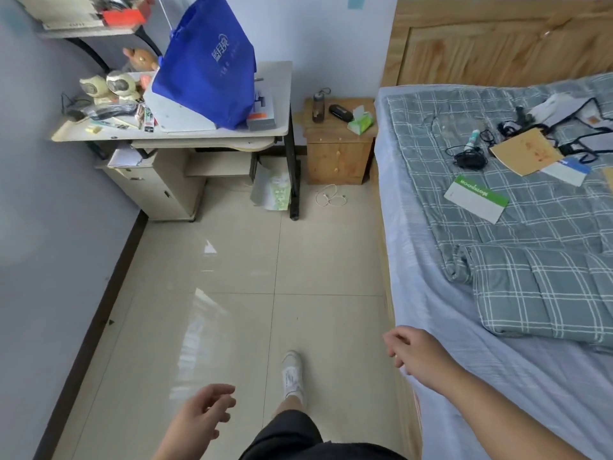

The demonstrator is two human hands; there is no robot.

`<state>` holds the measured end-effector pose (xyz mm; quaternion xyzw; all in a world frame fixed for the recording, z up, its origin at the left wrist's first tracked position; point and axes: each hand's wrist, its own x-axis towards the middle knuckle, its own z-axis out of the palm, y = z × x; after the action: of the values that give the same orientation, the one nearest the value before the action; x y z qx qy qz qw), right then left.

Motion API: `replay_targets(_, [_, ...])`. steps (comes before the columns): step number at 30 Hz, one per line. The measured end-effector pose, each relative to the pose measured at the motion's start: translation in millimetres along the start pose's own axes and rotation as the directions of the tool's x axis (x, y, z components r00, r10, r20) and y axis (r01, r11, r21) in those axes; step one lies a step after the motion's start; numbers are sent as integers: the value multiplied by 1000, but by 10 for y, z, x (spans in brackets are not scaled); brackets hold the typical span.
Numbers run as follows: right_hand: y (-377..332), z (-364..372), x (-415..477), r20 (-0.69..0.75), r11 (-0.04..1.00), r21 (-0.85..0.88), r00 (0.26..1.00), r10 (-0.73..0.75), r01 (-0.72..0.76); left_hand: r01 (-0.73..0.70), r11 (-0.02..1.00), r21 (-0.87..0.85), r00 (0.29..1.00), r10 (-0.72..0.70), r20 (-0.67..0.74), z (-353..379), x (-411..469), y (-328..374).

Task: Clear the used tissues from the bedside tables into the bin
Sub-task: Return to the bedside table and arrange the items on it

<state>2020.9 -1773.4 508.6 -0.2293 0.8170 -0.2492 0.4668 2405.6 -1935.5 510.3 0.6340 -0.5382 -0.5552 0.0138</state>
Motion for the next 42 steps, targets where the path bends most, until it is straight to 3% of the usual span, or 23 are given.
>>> replay_targets(9, [-265, -331, 616, -61, 975, 52, 974, 220, -217, -197, 961, 195, 972, 164, 169, -267, 1481, 1707])
replay_targets(16, [-213, -761, 1266, -69, 921, 170, 928, 365, -350, -273, 948, 165, 947, 234, 221, 102, 2456, 2985])
replay_targets(22, [-595, -1449, 2310, -45, 929, 198, 944, 328, -314, -266, 932, 247, 950, 211, 229, 432, 3084, 3746])
replay_targets(28, [-1535, -2277, 3348, -19, 974, 94, 978, 207, -204, -201, 952, 230, 972, 165, 167, 517, 3460, 4253])
replay_targets(34, [-2476, -2887, 4386, -54, 984, 140, 991, 120, -111, -105, 970, 219, 988, 77, 131, 514, 3986, 4681])
replay_targets(42, [-3179, -3229, 5279, -95, 982, 114, 983, 159, -148, -151, 963, 224, 977, 110, 184, 519, 5159, 5846])
